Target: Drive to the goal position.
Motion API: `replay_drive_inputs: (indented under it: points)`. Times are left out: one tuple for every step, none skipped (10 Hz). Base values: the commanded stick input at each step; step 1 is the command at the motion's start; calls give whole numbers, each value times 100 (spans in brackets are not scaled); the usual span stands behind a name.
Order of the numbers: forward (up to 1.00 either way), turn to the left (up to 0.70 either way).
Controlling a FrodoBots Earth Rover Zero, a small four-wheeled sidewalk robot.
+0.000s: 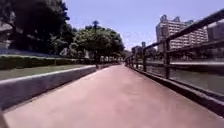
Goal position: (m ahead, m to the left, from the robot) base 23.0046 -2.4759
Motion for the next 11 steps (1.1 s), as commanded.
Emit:
replay_drive_inputs:
  points:
    - [100,1]
    - [100,1]
    - [100,1]
    - [100,-1]
    - [100,-12]
    - [100,-20]
    - [100,-28]
    - [100,-20]
    - [100,1]
    - [100,1]
    - [100,1]
